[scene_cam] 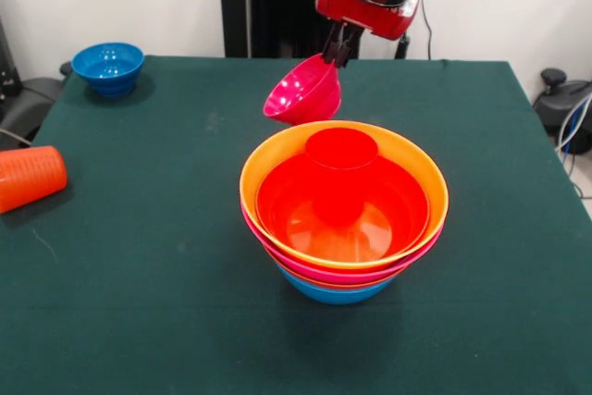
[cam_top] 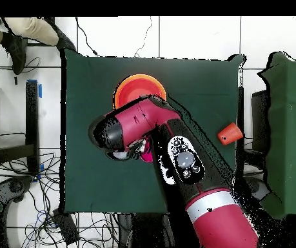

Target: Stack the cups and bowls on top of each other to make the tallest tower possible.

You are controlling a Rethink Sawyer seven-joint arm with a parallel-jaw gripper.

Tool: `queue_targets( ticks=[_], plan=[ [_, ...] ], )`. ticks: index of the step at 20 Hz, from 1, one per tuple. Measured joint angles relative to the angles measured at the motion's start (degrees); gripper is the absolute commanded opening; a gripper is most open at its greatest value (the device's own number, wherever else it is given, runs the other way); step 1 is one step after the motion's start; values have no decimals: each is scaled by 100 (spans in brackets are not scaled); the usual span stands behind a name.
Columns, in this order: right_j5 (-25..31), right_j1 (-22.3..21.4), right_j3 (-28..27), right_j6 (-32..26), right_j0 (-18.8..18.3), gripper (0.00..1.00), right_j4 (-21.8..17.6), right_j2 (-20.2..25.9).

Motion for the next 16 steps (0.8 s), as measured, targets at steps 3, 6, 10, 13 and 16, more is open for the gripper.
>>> queue_targets(
  ticks=[3, 6, 10, 13, 16],
  plan=[
    [107, 1, -75, 0, 20, 0, -1, 0],
    [241, 4, -180, 0, 41, 0, -1, 0],
    [374, 5, -271, -14, 45, 0, 1, 0],
    [609, -14, -360, -15, 45, 0, 35, 0],
    [772, -55, -388, -15, 41, 0, 77, 0]
  ],
)
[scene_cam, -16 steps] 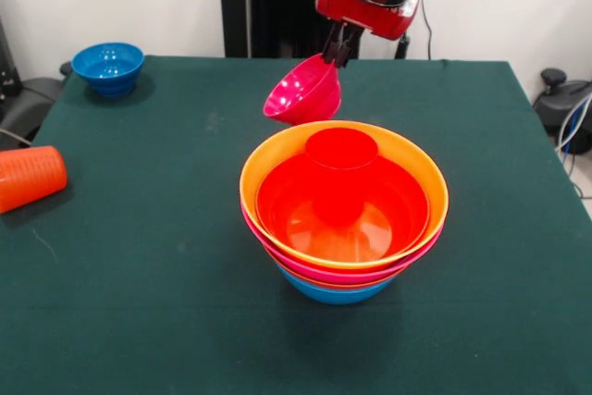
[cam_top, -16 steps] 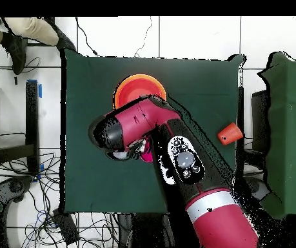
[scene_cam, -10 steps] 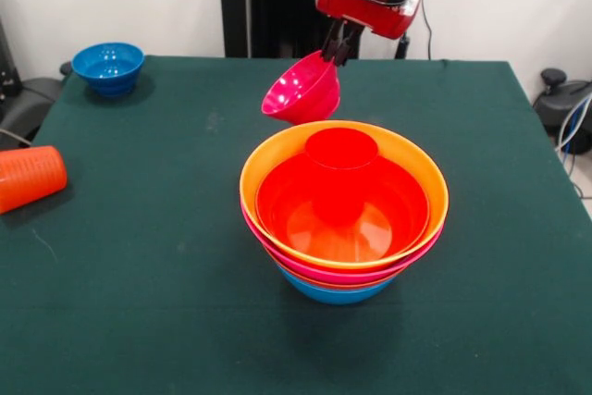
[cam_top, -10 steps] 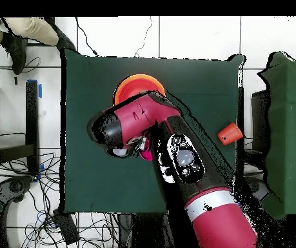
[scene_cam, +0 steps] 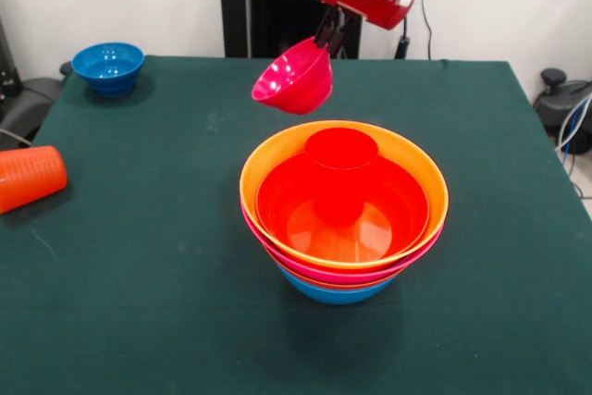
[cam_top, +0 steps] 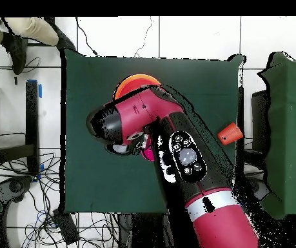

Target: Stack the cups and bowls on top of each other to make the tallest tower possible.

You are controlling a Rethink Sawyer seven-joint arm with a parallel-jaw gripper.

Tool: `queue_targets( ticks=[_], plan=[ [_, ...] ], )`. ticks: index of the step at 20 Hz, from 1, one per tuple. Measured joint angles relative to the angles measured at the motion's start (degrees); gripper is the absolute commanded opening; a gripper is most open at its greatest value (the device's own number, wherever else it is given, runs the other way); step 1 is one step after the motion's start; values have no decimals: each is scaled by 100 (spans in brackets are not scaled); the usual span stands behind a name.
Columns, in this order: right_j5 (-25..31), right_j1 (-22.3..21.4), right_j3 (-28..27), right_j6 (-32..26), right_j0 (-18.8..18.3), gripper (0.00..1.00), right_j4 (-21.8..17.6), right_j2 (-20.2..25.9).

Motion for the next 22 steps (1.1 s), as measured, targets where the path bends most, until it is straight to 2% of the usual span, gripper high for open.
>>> queue_targets(
  ticks=[11, 22],
  plan=[
    [628, -271, -238, -62, -75, 0, 234, 5],
    [634, -131, -684, -62, -75, 0, 230, 5]
  ],
)
